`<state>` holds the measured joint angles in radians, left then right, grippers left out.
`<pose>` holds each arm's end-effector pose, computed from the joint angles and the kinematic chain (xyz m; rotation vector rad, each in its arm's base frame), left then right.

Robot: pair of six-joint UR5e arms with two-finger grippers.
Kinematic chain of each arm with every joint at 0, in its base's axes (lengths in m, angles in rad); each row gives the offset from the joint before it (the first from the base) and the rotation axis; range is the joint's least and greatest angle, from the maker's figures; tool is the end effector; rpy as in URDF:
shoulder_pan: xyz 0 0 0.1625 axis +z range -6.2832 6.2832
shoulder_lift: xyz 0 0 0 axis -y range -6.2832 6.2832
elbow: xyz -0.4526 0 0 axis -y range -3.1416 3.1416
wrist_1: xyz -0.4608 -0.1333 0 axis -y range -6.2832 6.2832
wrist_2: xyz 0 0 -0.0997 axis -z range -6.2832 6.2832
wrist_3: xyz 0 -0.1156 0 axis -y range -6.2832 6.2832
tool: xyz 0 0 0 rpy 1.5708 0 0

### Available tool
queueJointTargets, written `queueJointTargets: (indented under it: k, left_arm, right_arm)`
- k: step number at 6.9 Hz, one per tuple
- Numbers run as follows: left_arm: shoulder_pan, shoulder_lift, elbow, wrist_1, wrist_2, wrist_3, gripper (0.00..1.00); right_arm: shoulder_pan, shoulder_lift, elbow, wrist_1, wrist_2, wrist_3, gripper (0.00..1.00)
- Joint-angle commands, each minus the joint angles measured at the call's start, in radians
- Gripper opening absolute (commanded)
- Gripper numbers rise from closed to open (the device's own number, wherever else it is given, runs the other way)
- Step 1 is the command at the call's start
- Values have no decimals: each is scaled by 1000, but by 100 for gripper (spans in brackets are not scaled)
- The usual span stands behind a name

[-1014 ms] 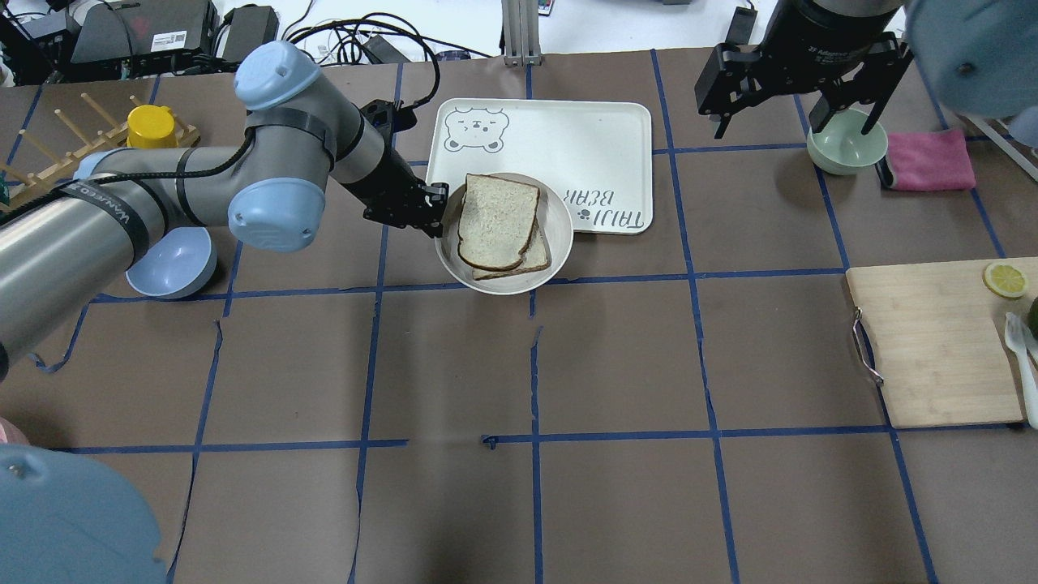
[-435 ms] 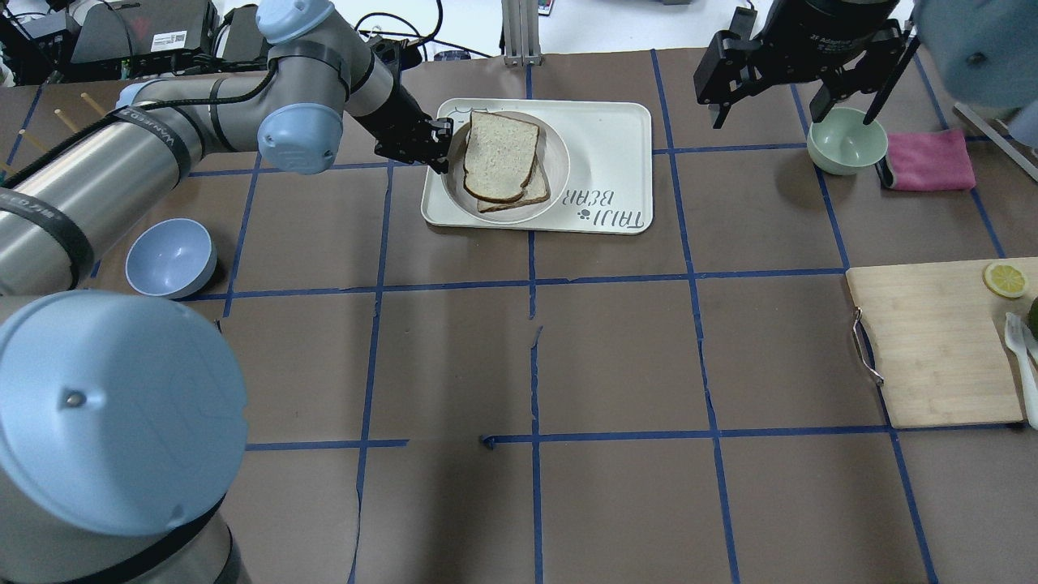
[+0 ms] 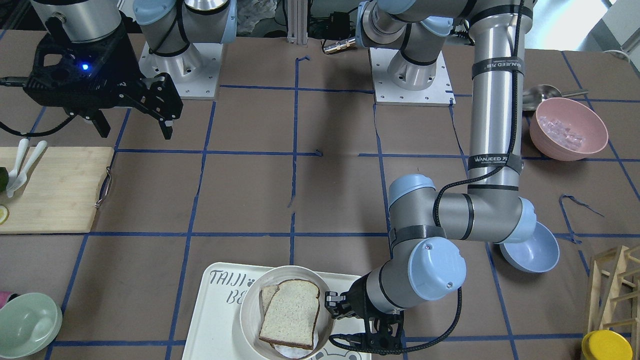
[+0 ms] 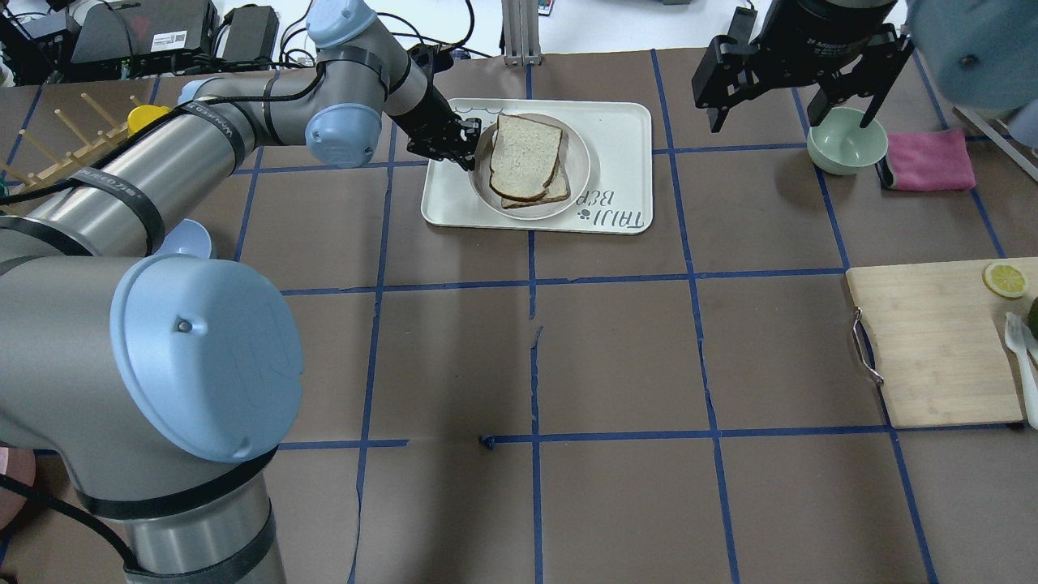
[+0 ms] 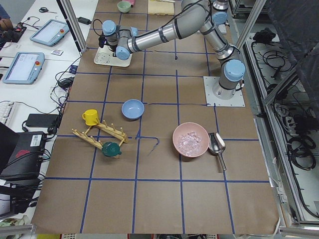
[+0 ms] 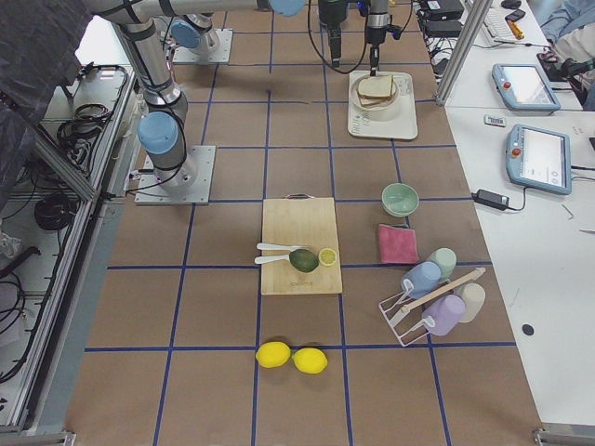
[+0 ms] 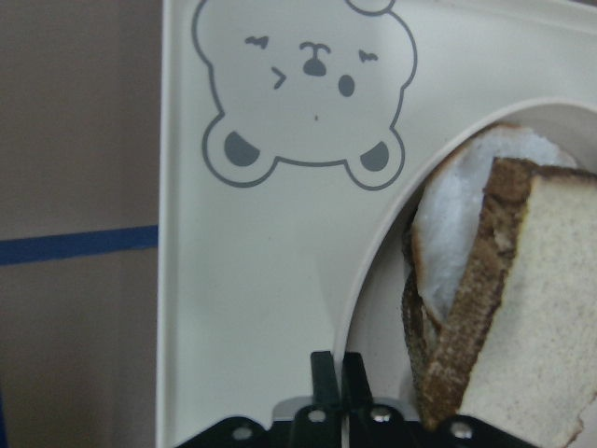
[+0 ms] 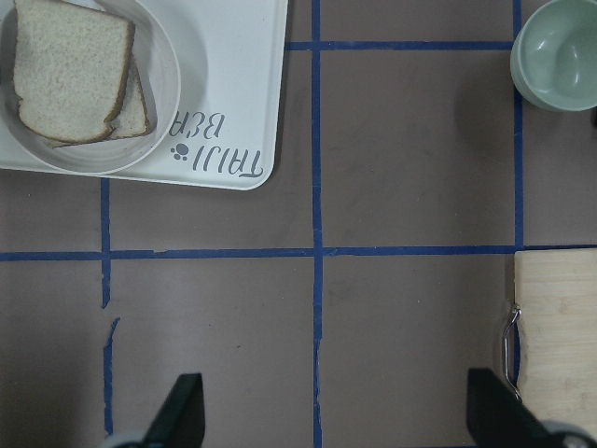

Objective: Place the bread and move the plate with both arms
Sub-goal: 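Slide the plate with the left gripper onto the bear tray, then open the left gripper and lift it off the plate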

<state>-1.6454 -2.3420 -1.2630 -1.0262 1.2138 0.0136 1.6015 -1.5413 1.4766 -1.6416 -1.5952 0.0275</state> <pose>-0.2355 -0.8205 0.1812 -0.1430 -2.7772 0.0976 0.1485 -0.5833 0.5437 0.0024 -3.1140 0.2123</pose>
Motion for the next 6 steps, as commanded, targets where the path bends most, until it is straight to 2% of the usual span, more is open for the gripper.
queueJointTargets:
  k: [1,2,3,4,5,6]
  left_arm:
    - [-8,-48,56,1,-2,-15,21]
    - [-10,-36,54,-2,3,-15,99]
    - [-10,-20,56,-14,7,-15,100]
    - [-7,21,59,-99,63,-6,100]
    - [-5,77,54,-139,178,2,100]
    - [12,131,47,-167,205,2,100]
  right_arm:
    - [2,1,-1,-1,-2,-1,100]
    - [2,3,-4,-4,-2,-4,100]
    - [2,4,-4,-6,-2,0,100]
    - [2,6,-1,-4,-3,0,100]
    - [2,7,2,-1,-6,-1,100]
    - [2,7,4,-1,-5,-4,100]
